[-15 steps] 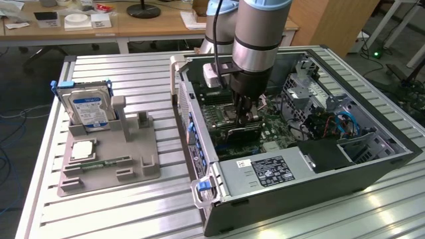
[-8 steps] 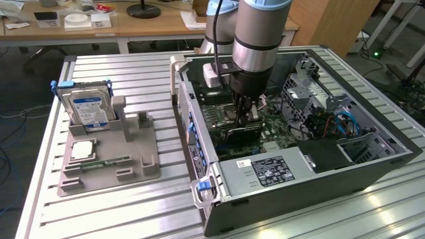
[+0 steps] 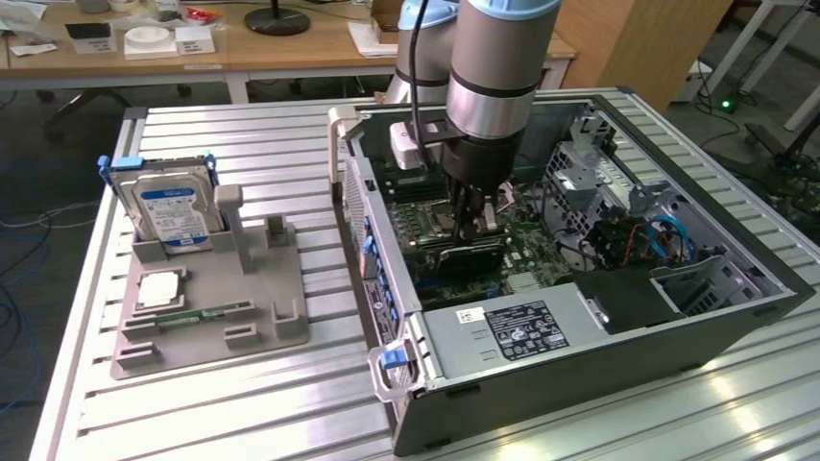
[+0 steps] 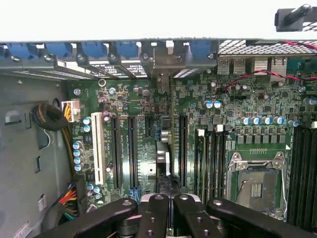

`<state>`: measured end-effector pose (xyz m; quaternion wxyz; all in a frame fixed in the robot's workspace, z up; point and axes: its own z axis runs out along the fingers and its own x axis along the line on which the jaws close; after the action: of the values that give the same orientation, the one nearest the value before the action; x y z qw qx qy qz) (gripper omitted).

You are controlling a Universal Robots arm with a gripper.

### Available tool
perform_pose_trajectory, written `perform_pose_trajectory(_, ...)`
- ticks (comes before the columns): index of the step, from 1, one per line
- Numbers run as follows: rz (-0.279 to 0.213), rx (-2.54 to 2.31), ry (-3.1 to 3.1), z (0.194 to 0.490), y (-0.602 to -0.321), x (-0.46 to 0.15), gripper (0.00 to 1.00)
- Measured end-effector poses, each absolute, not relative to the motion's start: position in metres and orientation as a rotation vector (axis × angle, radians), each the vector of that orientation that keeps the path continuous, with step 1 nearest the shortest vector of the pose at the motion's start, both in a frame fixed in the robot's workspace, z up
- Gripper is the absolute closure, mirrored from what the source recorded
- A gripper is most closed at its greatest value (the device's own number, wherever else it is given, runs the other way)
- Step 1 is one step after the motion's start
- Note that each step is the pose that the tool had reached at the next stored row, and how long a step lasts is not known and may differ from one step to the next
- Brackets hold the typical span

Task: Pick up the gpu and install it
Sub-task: 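Press down on the gpu until it lock into place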

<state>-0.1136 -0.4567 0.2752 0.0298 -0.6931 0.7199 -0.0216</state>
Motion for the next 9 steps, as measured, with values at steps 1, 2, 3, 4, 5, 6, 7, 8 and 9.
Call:
perform_pose_trajectory(1, -0.067, -2.137, 2.22, 0.2753, -0.4567, -0.1135, 0.9)
perform_pose_trajectory(2, -0.067, -2.137, 2.22, 0.2752, -0.4567, -0.1135, 0.9)
perform_pose_trajectory(3, -0.067, -2.137, 2.22, 0.2752, -0.4567, -0.1135, 0.9)
perform_pose_trajectory(4, -0.067, -2.137, 2.221, 0.2752, -0.4567, -0.1135, 0.9)
perform_pose_trajectory(5, -0.064, -2.14, 2.223, 0.2751, -0.4567, -0.1134, 0.9)
perform_pose_trajectory(6, -0.052, -2.146, 2.23, 0.2752, -0.4567, -0.1136, 0.9)
perform_pose_trajectory(7, -0.036, -2.154, 2.238, 0.2752, -0.4567, -0.1136, 0.9)
perform_pose_trajectory(8, -0.023, -2.162, 2.247, 0.2753, -0.4567, -0.1136, 0.9)
perform_pose_trajectory(9, -0.014, -2.169, 2.254, 0.2754, -0.4567, -0.1136, 0.9)
